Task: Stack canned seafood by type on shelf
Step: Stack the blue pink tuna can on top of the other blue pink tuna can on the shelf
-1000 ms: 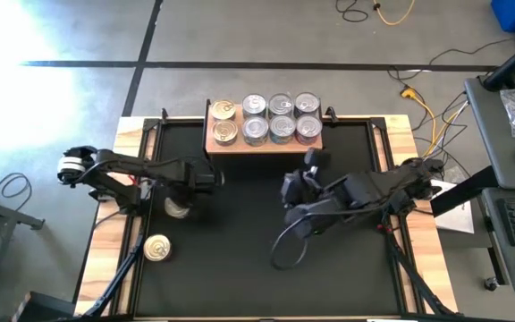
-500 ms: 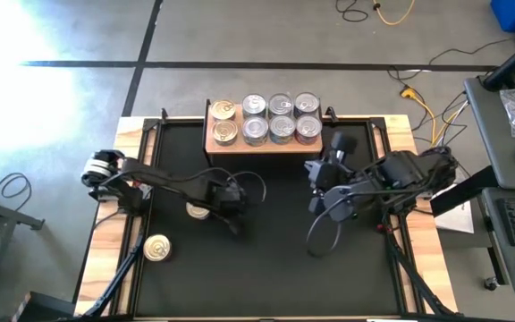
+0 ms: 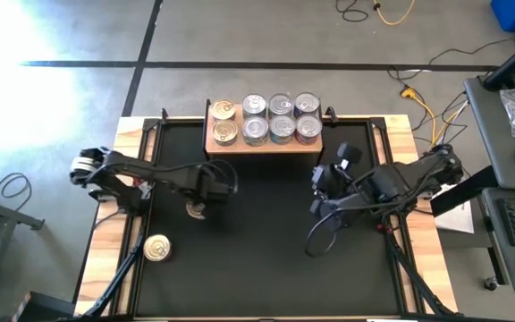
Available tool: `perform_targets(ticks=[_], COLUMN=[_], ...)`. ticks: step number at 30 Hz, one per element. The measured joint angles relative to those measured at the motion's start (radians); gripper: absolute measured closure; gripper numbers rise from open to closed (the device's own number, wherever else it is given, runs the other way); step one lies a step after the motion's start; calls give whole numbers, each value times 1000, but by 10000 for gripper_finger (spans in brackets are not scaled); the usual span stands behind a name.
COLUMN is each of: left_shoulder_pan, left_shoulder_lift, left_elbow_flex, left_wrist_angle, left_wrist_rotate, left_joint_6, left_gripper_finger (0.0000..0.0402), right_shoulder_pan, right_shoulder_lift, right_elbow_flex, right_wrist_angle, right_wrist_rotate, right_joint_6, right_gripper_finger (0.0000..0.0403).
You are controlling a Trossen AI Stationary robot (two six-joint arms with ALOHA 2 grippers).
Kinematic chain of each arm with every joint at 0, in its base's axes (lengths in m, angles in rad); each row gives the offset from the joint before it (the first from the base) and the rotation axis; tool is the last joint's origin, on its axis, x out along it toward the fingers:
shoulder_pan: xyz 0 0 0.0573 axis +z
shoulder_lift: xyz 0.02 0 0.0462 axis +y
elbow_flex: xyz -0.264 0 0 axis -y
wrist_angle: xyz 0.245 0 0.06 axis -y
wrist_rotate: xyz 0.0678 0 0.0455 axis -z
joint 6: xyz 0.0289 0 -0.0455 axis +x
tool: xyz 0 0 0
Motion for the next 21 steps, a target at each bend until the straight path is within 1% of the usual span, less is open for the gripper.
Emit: perform_targets(ticks=[4,7,13,17,19,21], left_shoulder_pan=[27,53,60,50,33,4], left_shoulder_lift=[-86,-138,-200,-194,-186,-178], left_elbow_flex=[-158,-262,-414,-453,-442,-406], left_wrist_angle=[1,13,211,343,398,470], left_wrist_rotate=[-4,22,121,152,147,114], left_joint_6=[-101,-191,-217,-214,-213,-186], left_gripper_finger=[402,402,402,402,401,401], right_shoulder_pan=[18,28,26,26,26,26], right_shoulder_lift=[-3,-4,-4,-4,-4,-4], right_elbow_flex=[-59,-87,-98,-83,-70,-61], right_wrist_angle=[8,25,91,103,102,102], right_wrist_rotate=[0,0,1,4,5,5], right_joint_6=[66,84,63,60,60,59], right_gripper_finger=[390,390,390,390,390,390])
